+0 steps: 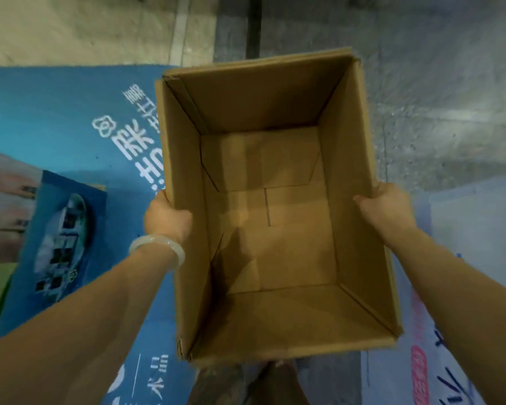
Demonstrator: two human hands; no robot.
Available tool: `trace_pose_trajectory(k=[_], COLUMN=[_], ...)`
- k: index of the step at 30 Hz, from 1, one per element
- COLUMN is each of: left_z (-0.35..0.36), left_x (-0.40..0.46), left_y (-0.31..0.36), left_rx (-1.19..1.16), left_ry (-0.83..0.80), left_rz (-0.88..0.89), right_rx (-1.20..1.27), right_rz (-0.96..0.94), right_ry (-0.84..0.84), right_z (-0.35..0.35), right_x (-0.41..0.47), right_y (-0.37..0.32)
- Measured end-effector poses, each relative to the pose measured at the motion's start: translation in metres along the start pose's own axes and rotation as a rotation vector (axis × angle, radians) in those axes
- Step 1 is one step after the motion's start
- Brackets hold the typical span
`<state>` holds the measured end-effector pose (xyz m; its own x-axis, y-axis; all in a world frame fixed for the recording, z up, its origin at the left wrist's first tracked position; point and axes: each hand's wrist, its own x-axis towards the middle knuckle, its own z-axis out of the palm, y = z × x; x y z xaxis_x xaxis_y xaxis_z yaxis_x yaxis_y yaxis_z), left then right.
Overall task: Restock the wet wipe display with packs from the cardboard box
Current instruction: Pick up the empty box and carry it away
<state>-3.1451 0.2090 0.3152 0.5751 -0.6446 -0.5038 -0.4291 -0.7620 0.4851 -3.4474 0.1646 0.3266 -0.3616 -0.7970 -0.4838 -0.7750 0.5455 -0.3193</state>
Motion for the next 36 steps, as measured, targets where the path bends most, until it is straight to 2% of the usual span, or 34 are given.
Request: trace_pose_trajectory(k=[5, 12, 22, 29, 36], left_z=[-0.102, -0.244, -0.365, -0.422, -0.473], left_x=[-0.01, -0.028, 0.01, 0.061, 0.135], left_y=[0.042, 0.1, 0.179, 0.214, 0.21], left_rx=[-0.017, -0.03, -0.092, -0.152, -0.237], left_ry=[0.034, 0.193, 0.378, 0.514, 0.607], left_rz=[0.015, 0.09, 0.088, 0.012, -0.116], right_rx=[0.01, -0.021, -0.049, -0.1, -0.175], right_rz=[-0.083, -0.284, -0.506, -0.688, -0.836], right_ry=[0.054, 0.038, 0.116, 0.115, 0.038], right_z=[-0.059, -0.141, -0.223, -0.247, -0.213], right_x=[-0.033, -0.067, -0.055, -0.032, -0.007], right_y=[-0.079, -0.201, -0.366, -0.494, -0.636])
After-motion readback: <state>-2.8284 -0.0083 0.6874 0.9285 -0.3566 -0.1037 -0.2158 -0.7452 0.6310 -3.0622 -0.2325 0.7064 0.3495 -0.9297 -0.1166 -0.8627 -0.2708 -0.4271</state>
